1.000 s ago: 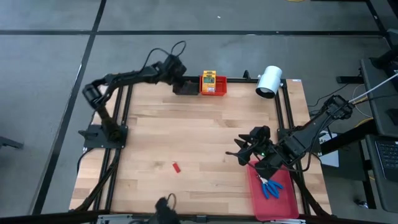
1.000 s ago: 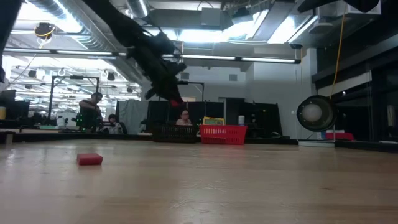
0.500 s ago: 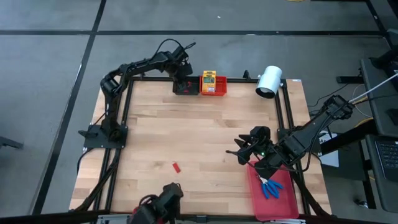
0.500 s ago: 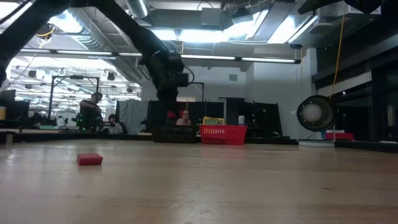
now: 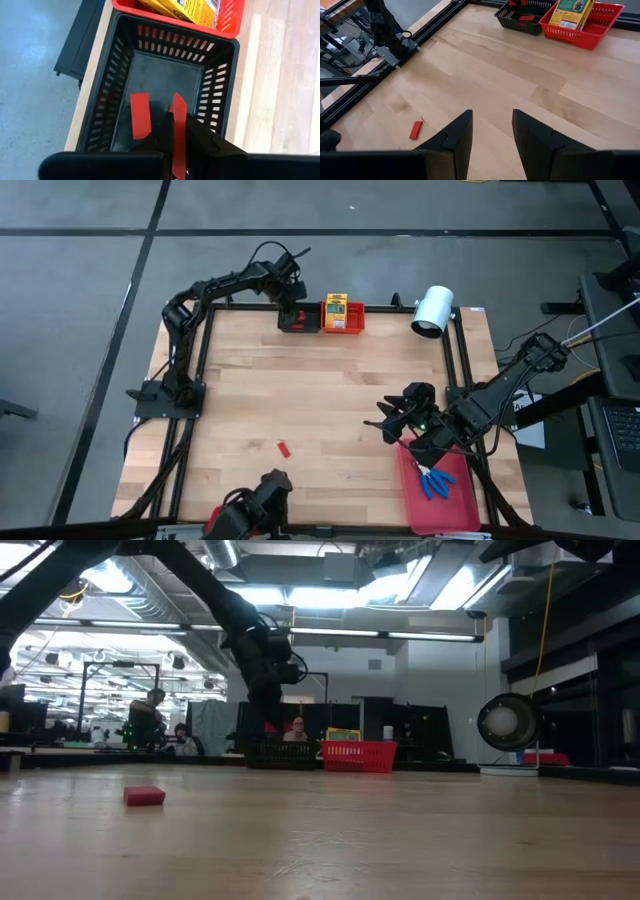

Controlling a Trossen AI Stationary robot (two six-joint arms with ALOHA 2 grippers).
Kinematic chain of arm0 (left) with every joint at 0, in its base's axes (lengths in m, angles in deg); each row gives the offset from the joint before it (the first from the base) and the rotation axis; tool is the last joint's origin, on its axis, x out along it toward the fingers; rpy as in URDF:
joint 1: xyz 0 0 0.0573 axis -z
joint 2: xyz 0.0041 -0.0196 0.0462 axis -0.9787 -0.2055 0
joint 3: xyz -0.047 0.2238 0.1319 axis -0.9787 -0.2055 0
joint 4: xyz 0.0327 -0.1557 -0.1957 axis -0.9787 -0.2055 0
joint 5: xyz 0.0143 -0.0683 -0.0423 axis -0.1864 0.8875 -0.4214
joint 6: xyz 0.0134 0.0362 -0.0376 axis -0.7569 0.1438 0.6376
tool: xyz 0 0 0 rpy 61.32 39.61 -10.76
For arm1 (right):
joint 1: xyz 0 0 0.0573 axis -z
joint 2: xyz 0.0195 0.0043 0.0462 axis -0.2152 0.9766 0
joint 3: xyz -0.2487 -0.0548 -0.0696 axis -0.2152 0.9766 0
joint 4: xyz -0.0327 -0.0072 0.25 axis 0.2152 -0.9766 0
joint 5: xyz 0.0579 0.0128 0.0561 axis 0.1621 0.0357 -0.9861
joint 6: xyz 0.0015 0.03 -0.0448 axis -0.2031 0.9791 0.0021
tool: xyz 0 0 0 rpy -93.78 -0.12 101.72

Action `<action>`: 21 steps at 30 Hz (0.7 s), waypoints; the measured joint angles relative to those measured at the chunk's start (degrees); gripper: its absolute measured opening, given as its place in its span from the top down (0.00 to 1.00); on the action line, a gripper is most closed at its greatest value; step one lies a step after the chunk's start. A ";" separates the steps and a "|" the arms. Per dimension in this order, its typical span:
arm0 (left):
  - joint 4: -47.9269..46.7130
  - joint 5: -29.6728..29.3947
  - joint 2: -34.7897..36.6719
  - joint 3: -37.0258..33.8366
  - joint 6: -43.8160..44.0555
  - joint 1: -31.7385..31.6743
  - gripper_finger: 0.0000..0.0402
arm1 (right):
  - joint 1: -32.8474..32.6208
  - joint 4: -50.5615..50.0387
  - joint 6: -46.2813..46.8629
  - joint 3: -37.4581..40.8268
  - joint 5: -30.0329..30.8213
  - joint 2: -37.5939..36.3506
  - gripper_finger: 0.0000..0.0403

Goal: Pick & Place School Supplies
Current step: Put the red eraser into the black bin

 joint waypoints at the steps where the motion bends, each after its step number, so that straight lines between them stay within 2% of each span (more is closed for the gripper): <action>1: -0.01 0.00 0.00 -0.01 -0.02 0.00 0.96 | 0.00 0.00 0.00 0.01 0.00 0.00 0.65; 4: 1.49 0.04 0.00 0.00 -0.31 0.00 0.94 | 0.00 0.00 0.00 0.01 0.00 0.00 0.65; 11: 3.57 0.91 0.00 -0.02 -0.43 0.02 0.76 | 0.00 -0.02 0.04 -0.01 -0.07 0.00 0.65; 21: 3.58 0.98 0.00 0.00 0.06 0.02 0.74 | 0.00 -0.24 -0.04 0.00 -0.04 0.00 0.65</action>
